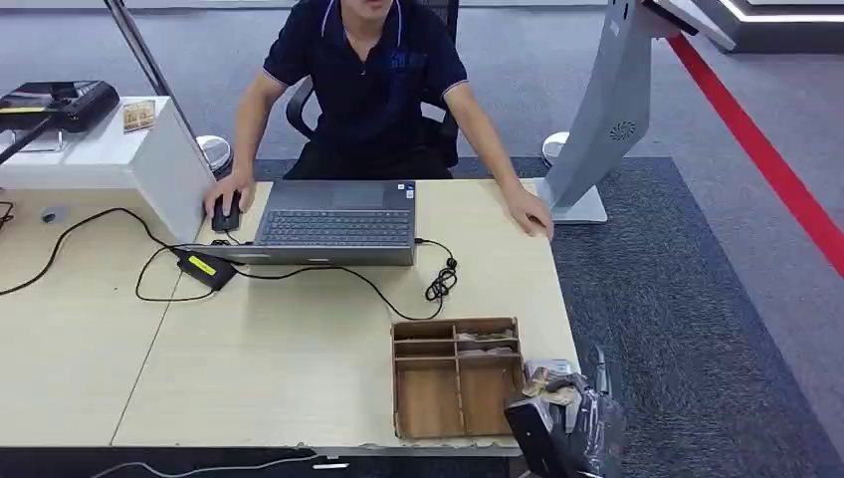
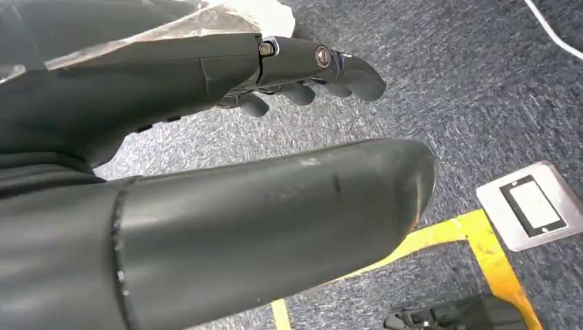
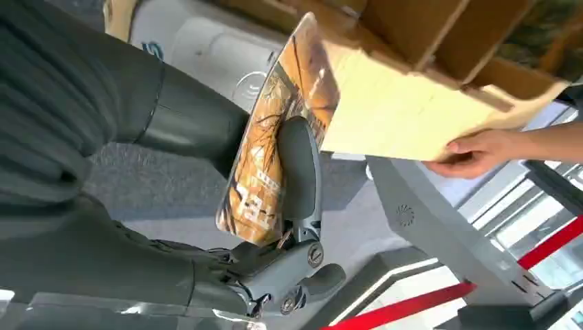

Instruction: Pass the card to the sensor for recognition and then transmit it.

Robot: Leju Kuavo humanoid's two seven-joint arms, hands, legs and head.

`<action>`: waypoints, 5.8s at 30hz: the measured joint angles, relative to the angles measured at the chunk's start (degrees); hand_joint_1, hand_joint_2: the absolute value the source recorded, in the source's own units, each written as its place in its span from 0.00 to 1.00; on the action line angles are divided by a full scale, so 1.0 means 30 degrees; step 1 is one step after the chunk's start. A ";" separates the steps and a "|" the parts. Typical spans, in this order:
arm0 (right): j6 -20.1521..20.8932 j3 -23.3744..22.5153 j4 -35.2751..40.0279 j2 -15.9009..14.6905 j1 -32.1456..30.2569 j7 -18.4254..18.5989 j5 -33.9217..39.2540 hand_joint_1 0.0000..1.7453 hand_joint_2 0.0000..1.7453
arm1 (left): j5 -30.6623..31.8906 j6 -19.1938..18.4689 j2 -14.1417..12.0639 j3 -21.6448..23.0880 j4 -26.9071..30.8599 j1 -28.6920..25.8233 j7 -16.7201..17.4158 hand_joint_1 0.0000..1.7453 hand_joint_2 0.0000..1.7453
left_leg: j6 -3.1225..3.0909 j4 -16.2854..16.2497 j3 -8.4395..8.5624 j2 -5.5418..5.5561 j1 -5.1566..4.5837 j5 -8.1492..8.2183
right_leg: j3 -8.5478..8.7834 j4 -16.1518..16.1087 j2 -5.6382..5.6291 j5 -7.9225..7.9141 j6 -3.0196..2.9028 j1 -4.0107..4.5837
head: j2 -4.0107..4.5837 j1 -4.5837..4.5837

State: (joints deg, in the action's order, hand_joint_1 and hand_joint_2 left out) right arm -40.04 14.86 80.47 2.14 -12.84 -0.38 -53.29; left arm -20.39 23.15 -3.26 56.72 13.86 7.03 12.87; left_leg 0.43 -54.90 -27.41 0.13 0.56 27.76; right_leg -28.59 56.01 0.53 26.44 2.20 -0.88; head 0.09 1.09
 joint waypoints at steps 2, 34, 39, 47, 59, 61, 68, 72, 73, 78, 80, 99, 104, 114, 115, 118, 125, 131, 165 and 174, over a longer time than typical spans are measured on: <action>0.0007 -0.0675 -0.0529 0.0203 0.0026 -0.0594 0.0014 1.00 1.00 | 0.0007 -0.0043 0.0000 0.0000 0.0000 -0.0007 0.0000 0.00 0.00 | 0.0000 0.0000 -0.0008 0.0000 -0.0001 -0.0004 | 0.0001 -0.0001 0.0002 0.0000 0.0001 -0.0002 | 0.0000 0.0007; -0.0015 -0.4399 -0.3517 0.1733 0.0735 -0.2263 -0.0466 1.00 1.00 | -0.0066 -0.0029 0.0000 0.0000 0.0000 0.0002 0.0000 0.00 0.00 | 0.0002 0.0000 -0.0001 0.0002 0.0000 -0.0005 | 0.0008 0.0002 0.0000 -0.0004 -0.0001 -0.0001 | 0.0000 -0.0007; -0.0022 -0.4704 -0.3314 0.2046 0.0800 -0.2781 0.0066 1.00 1.00 | -0.0080 -0.0029 -0.0007 0.0000 0.0000 0.0000 0.0000 0.00 0.00 | 0.0003 -0.0001 -0.0004 0.0002 0.0000 -0.0006 | 0.0009 0.0005 0.0000 -0.0004 -0.0002 0.0000 | 0.0000 0.0000; -0.0029 -0.4763 -0.1116 0.2432 0.0887 -0.2614 0.0459 1.00 1.00 | -0.0095 -0.0029 -0.0029 0.0000 0.0000 -0.0007 -0.0007 0.00 0.00 | 0.0005 0.0000 -0.0009 0.0002 -0.0001 -0.0007 | 0.0009 0.0011 0.0000 -0.0005 -0.0002 -0.0002 | 0.0000 -0.0007; -0.0022 -0.3358 0.3066 0.2644 0.1099 -0.2126 0.0137 1.00 1.00 | 0.0102 -0.0051 -0.0044 0.0000 0.0000 0.0001 -0.0022 0.00 0.00 | 0.0012 0.0000 -0.0007 0.0001 0.0001 -0.0014 | 0.0014 0.0014 0.0001 -0.0006 -0.0002 0.0000 | 0.0000 -0.0007; -0.0015 -0.3110 0.3352 0.2681 0.1159 -0.2103 0.0196 1.00 1.00 | 0.0153 -0.0058 -0.0044 0.0000 0.0000 -0.0002 -0.0022 0.00 0.00 | 0.0011 0.0000 -0.0010 0.0003 0.0001 -0.0015 | 0.0013 0.0016 0.0002 -0.0006 -0.0002 0.0000 | 0.0000 0.0000; 0.0007 -0.1464 0.4169 0.3114 0.1876 -0.2861 0.0605 1.00 1.00 | 0.0558 -0.0168 -0.0044 0.0050 0.0000 0.0020 -0.0029 0.00 0.00 | 0.0017 0.0000 -0.0009 0.0002 0.0001 -0.0025 | 0.0012 0.0027 0.0001 -0.0008 -0.0004 0.0000 | 0.0000 0.0000; 0.0015 -0.0463 0.4264 0.3336 0.2495 -0.2905 0.0510 1.00 1.00 | 0.0729 -0.0270 -0.0044 0.0087 0.0000 0.0035 -0.0058 0.00 0.00 | 0.0026 0.0000 -0.0004 0.0001 0.0002 -0.0031 | 0.0007 0.0034 0.0001 -0.0009 -0.0006 0.0001 | 0.0000 0.0000; 0.0015 -0.0267 0.4271 0.3365 0.2611 -0.2905 0.0517 1.00 1.00 | 0.0765 -0.0277 -0.0044 0.0102 0.0000 0.0036 -0.0095 0.00 0.00 | 0.0028 0.0000 -0.0005 0.0001 0.0002 -0.0032 | 0.0007 0.0033 0.0001 -0.0009 -0.0006 0.0001 | 0.0000 0.0000; 0.0015 0.0497 0.4271 0.3504 0.2954 -0.2898 0.0700 1.00 1.00 | 0.0860 -0.0284 -0.0044 0.0247 0.0000 0.0036 -0.0211 0.00 0.00 | 0.0031 0.0000 -0.0008 0.0003 0.0002 -0.0034 | 0.0006 0.0034 0.0001 -0.0009 -0.0006 0.0001 | 0.0000 0.0000; 0.0015 0.0709 0.4271 0.3533 0.3111 -0.2898 0.0751 1.00 1.00 | 0.0889 -0.0335 -0.0044 0.0335 0.0000 0.0037 -0.0211 0.00 0.00 | 0.0031 0.0000 -0.0010 0.0002 0.0002 -0.0034 | 0.0005 0.0035 0.0001 -0.0009 -0.0006 0.0001 | 0.0000 0.0000; 0.0036 0.1743 0.4198 0.3555 0.3585 -0.2482 0.1567 0.00 1.00 | 0.1049 -0.0393 -0.0044 0.0539 0.0000 0.0039 -0.0299 0.00 0.00 | 0.0033 0.0000 -0.0012 0.0003 0.0002 -0.0036 | -0.0003 0.0035 0.0002 -0.0011 -0.0009 0.0001 | 0.0000 0.0000; 0.0036 0.2049 0.4205 0.3431 0.3566 -0.1972 0.1982 0.00 1.00 | 0.0962 -0.0393 -0.0044 0.0539 0.0000 0.0036 -0.0299 0.00 0.00 | 0.0033 0.0000 -0.0012 0.0002 0.0003 -0.0036 | -0.0006 0.0036 0.0002 -0.0010 -0.0009 0.0002 | 0.0000 0.0000; 0.0029 0.2909 0.4483 0.2877 0.3342 -0.0244 0.1828 0.00 1.00 | 0.0743 -0.0386 -0.0044 0.0539 0.0000 0.0033 -0.0321 0.00 0.00 | 0.0033 0.0000 -0.0013 0.0002 0.0003 -0.0036 | -0.0011 0.0034 0.0001 -0.0010 -0.0009 0.0001 | 0.0000 0.0000; 0.0029 0.3054 0.4548 0.2754 0.3297 0.0015 0.1691 0.00 1.00 | 0.0708 -0.0386 -0.0044 0.0539 0.0000 0.0031 -0.0321 0.00 0.00 | 0.0033 0.0000 -0.0013 0.0002 0.0002 -0.0036 | -0.0010 0.0033 0.0001 -0.0010 -0.0009 0.0001 | 0.0000 0.0000; 0.0029 0.3499 0.4701 0.2302 0.3243 0.0956 0.1283 0.00 1.00 | 0.0357 -0.0364 -0.0044 0.0539 0.0000 0.0033 -0.0356 0.00 0.00 | 0.0033 0.0000 -0.0012 0.0003 0.0002 -0.0036 | -0.0009 0.0033 0.0001 -0.0010 -0.0009 0.0001 | 0.0000 -0.0001; 0.0036 0.4301 0.4810 0.1405 0.3007 0.1715 0.0707 0.00 1.00 | 0.0182 -0.0335 -0.0044 0.0539 0.0000 0.0033 -0.0342 0.00 0.00 | 0.0033 0.0000 -0.0014 0.0002 0.0003 -0.0036 | -0.0011 0.0033 0.0001 -0.0010 -0.0009 0.0002 | 0.0000 -0.0007; 0.0029 0.4884 0.4847 0.0676 0.2880 0.2707 0.0450 0.00 1.00 | 0.0204 -0.0335 -0.0044 0.0539 0.0000 0.0035 -0.0328 0.00 0.00 | 0.0033 0.0000 -0.0015 0.0002 0.0002 -0.0036 | -0.0010 0.0032 0.0001 -0.0010 -0.0009 0.0001 | 0.0000 -0.0007; 0.0036 0.9619 0.4460 -0.4015 0.4662 0.8731 -0.4765 0.79 1.00 | 0.0517 -0.0444 -0.0044 0.0539 0.0000 0.0035 -0.0379 0.00 0.00 | 0.0033 0.0000 -0.0024 0.0003 0.0002 -0.0036 | -0.0017 0.0033 0.0001 -0.0011 -0.0009 0.0000 | 0.0000 -0.0007; 0.0029 1.0260 0.4285 -0.4496 0.5050 0.9073 -0.4750 0.98 1.00 | 0.0524 -0.0444 -0.0044 0.0539 0.0000 0.0034 -0.0452 0.00 0.00 | 0.0033 -0.0001 -0.0020 0.0003 0.0002 -0.0036 | -0.0016 0.0033 0.0001 -0.0011 -0.0009 0.0000 | 0.0000 0.0000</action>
State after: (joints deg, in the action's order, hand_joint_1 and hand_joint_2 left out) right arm -39.95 45.64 93.33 -11.34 2.31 26.84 -67.54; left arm -18.82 21.81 -3.39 58.34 13.86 7.13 11.52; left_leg 0.53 -54.90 -27.47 0.14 0.56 27.66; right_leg -28.64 56.11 0.54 26.40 2.18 -0.88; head 0.09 1.09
